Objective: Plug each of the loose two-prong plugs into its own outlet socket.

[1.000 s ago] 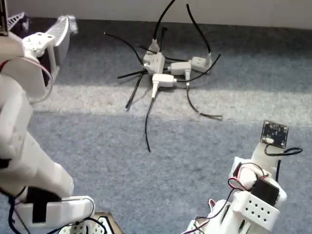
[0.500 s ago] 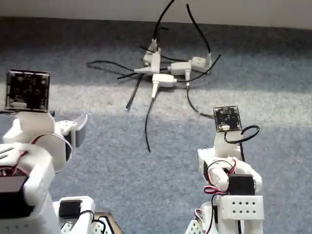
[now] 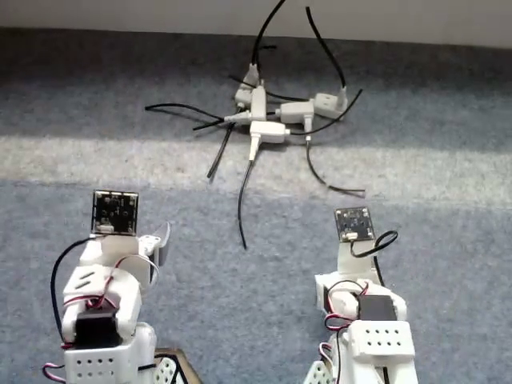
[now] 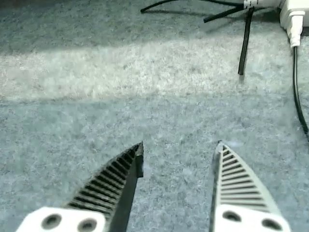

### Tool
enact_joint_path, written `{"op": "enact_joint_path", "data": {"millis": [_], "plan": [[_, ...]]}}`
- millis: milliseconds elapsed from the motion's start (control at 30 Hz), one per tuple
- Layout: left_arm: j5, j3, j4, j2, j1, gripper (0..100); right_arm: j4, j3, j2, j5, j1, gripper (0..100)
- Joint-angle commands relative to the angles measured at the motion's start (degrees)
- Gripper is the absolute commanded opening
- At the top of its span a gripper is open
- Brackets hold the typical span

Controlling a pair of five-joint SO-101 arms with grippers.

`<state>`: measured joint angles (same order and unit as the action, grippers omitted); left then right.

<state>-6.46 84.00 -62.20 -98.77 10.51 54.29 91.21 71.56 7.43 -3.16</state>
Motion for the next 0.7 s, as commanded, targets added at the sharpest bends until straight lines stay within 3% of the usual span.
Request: {"op": "enact_joint_path", "data": {"millis": [0, 133, 367, 500, 667], "plan": [[0.3, 11.4, 2.1, -5.9, 0.0, 24, 0.0, 0.3, -0.1, -0.5, -0.4, 1.2], [0.3, 13.1, 1.1, -3.1, -6.1, 23, 1.9, 1.5, -0.1, -0.3, -0.4, 1.2], [0.3, 13.1, -10.3, -3.2, -20.5, 23, -1.8, 5.4, -0.1, -0.5, -0.4, 1.2], [0.3, 13.1, -12.7, -3.2, -20.1, 23, -1.7, 5.5, -0.1, -0.4, 1.1, 0.9], [0.3, 13.1, -12.7, -3.2, -8.7, 23, 2.8, 5.5, -0.1, -0.5, 7.5, 0.9]]}}
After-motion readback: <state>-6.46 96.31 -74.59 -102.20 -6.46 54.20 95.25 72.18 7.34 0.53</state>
